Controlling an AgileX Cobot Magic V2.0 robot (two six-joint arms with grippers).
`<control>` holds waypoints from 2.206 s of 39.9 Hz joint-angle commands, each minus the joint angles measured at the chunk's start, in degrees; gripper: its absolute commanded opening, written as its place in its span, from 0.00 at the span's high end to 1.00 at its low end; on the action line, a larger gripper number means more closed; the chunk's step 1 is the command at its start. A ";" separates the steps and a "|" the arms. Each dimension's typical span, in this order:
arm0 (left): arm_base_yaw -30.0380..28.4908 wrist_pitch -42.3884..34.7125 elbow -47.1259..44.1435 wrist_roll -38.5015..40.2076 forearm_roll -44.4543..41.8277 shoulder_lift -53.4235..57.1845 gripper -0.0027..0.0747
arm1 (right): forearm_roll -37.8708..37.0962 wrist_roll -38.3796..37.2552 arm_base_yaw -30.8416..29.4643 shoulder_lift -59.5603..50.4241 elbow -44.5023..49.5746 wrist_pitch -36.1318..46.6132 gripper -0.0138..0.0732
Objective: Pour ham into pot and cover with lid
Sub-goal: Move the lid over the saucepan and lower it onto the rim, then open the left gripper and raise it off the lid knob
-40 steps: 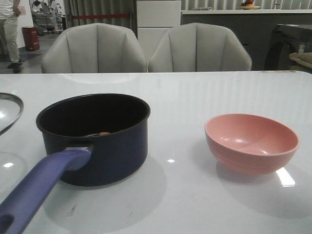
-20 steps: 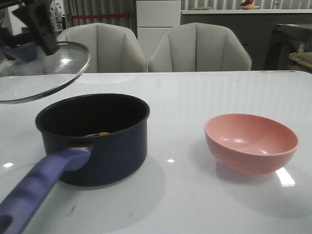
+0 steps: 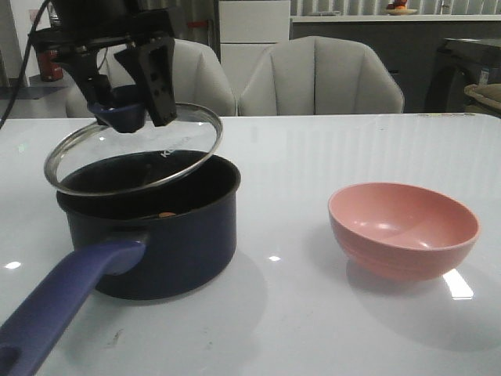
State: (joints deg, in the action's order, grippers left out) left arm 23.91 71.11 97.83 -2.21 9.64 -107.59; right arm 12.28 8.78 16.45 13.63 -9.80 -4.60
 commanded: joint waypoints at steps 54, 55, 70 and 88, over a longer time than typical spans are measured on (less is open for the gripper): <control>3.09 2.66 1.74 -1.61 0.59 3.02 0.69 | -0.15 0.41 0.05 0.50 -1.56 4.25 0.68; 3.09 2.66 1.74 -1.61 0.59 3.02 0.67 | -0.15 0.41 0.05 0.50 -1.56 4.25 0.68; 3.09 2.66 -1.69 -1.42 0.60 3.12 0.45 | -0.15 0.41 0.05 0.50 -1.56 4.25 0.68; 3.09 2.66 -2.81 -1.42 0.96 3.12 0.17 | -0.15 0.41 0.05 0.50 -1.56 4.25 0.68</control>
State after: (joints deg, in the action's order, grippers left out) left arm 26.69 70.12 93.68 -3.77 9.36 -108.02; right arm 12.28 8.78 16.45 13.63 -9.80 -4.60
